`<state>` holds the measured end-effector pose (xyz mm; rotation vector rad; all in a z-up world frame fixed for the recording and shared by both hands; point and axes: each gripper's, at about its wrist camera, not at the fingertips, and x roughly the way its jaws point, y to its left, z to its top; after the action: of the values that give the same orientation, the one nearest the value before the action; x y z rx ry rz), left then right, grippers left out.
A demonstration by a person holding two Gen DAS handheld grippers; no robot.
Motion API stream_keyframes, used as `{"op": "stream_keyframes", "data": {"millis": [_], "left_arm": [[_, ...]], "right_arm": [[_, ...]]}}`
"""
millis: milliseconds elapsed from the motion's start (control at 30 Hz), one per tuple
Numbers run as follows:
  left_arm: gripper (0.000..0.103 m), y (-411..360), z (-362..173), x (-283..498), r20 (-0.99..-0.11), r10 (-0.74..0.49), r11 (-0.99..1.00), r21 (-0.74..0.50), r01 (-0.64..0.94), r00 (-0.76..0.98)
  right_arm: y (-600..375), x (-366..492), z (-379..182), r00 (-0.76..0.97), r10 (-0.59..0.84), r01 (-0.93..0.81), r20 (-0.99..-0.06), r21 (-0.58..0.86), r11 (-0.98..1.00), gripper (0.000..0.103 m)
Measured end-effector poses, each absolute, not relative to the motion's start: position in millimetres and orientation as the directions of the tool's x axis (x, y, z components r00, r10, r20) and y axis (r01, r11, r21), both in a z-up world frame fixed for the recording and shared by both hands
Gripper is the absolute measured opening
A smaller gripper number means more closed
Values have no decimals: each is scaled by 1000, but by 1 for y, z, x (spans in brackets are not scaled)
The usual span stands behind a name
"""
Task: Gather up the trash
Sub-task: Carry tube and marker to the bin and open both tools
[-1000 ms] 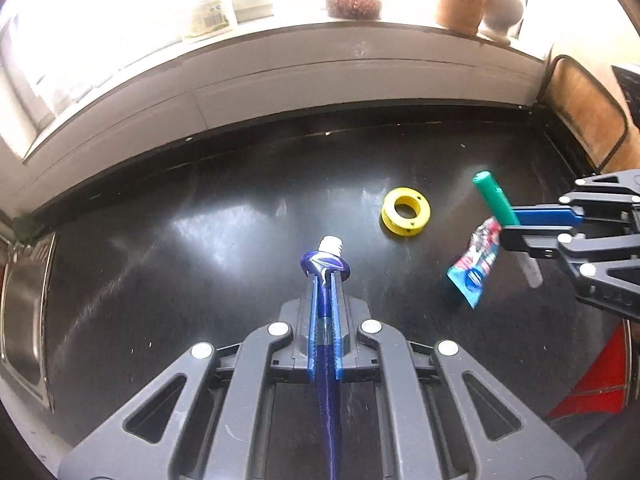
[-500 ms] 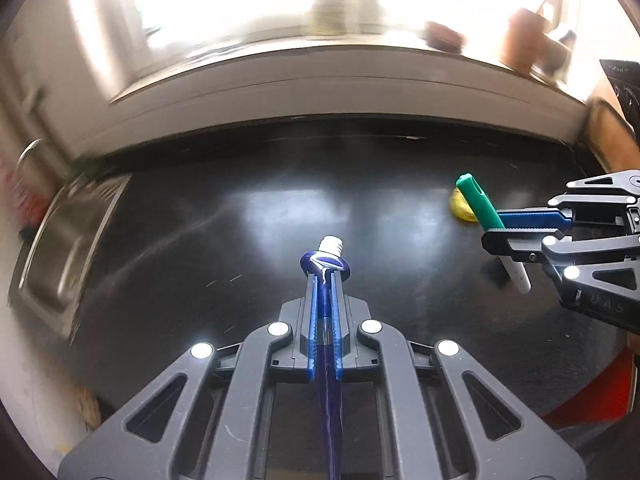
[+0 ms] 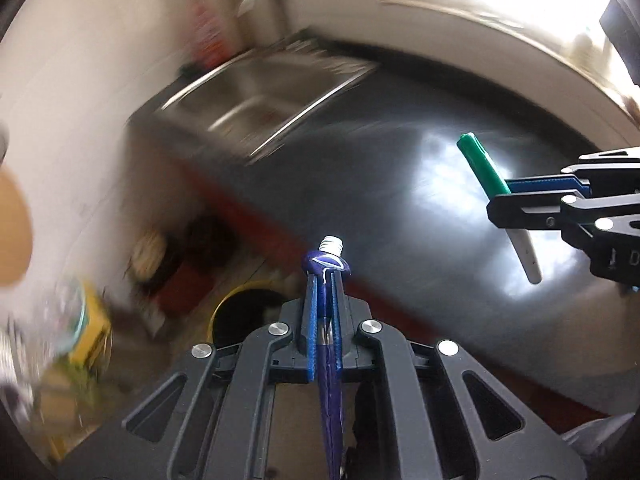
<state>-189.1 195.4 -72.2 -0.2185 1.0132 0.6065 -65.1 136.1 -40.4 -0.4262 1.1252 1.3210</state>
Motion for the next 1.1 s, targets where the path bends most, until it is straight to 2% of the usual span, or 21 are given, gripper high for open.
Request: {"op": "stream_keyframes", "data": {"millis": [167, 367, 500, 833, 900, 933, 967, 1000, 1100], "left_arm": [[5, 246, -100, -250, -865, 380, 715, 49, -698, 327], [5, 298, -134, -291, -884, 358, 614, -21, -789, 301], [5, 327, -152, -301, -882, 347, 573, -71, -817, 320], [8, 370, -180, -305, -888, 333, 544, -95, -834, 318], [15, 374, -185, -304, -895, 323, 549, -88, -831, 308], [36, 376, -187, -304, -896, 327, 548, -79, -833, 301], [68, 378, -188, -305, -895, 334, 545, -71, -836, 294], [73, 379, -187, -307, -891, 347, 541, -65, -839, 293], [73, 378, -180, -309, -880, 367, 547, -59, -835, 302]], "right_arm": [[216, -118, -69, -278, 469, -906, -839, 391, 162, 15], [295, -149, -106, -349, 388, -892, -853, 429, 142, 15], [326, -155, -126, -351, 354, -893, -867, 423, 151, 15], [375, -161, -144, -310, 319, -919, -896, 369, 143, 17], [380, -157, -148, -308, 305, -918, -901, 366, 155, 42], [381, -156, -150, -305, 303, -917, -903, 365, 162, 69], [380, -154, -148, -293, 322, -918, -900, 359, 169, 71], [378, -152, -146, -293, 330, -917, -897, 361, 168, 71], [368, -144, -142, -297, 341, -911, -892, 371, 178, 71]]}}
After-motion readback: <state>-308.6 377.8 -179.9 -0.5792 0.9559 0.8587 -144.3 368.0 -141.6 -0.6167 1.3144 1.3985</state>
